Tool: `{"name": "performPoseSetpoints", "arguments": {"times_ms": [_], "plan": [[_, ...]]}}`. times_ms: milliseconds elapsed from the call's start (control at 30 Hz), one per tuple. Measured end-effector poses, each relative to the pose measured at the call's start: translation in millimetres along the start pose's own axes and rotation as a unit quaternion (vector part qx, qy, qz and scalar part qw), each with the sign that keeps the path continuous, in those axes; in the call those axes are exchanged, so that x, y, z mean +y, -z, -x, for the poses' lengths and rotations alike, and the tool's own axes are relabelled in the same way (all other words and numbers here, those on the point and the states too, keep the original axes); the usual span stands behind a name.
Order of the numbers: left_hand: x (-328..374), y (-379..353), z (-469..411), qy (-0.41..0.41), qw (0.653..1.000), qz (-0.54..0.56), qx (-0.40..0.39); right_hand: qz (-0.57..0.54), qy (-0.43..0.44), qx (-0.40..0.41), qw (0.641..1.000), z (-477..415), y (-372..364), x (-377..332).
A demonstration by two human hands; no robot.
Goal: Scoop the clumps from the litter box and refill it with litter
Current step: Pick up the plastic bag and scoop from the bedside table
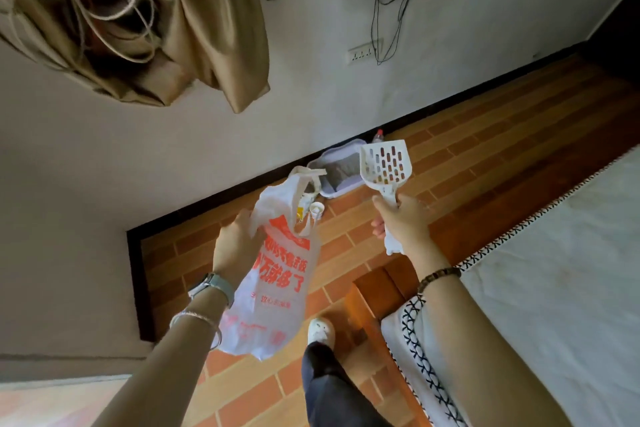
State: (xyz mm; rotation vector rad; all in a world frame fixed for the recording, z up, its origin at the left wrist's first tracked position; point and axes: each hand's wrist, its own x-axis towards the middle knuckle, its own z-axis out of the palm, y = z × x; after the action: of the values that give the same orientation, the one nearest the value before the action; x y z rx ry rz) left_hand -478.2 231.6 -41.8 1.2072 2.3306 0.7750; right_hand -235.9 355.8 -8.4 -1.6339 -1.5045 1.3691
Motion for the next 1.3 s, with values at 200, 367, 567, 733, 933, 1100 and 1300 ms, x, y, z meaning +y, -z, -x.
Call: {"name": "performPoseSetpoints", "arguments": {"times_ms": [200, 367, 567, 733, 933, 1100, 1300], "plan": [[53, -3, -111, -0.078, 0.997, -0.016, -0.013, -0.037, -0.044, 0.052, 0.997, -83, 13, -31], [92, -16, -193, -0.129, 0.991, 0.008, -0.026, -0.072, -0.049, 0.095, 0.992, -134, 30, -59], [149, -57, -291, -0.188, 0.979, 0.019, -0.079, -0.052, -0.059, 0.18, 0.981, -198, 61, -72], [207, -100, -364, -0.237, 0.961, 0.047, -0.131, -0.044, -0.075, 0.227, 0.97, -256, 85, -80], [274, -138, -455, -0.272, 0.947, 0.047, -0.166, -0.072, -0.095, 0.267, 0.956, -323, 113, -103], [325, -171, -509, -0.301, 0.932, 0.045, -0.196, -0.102, -0.117, 0.298, 0.942, -360, 134, -106], [379, -221, -532, -0.327, 0.915, 0.035, -0.234, -0.12, -0.142, 0.32, 0.929, -395, 171, -92]]}}
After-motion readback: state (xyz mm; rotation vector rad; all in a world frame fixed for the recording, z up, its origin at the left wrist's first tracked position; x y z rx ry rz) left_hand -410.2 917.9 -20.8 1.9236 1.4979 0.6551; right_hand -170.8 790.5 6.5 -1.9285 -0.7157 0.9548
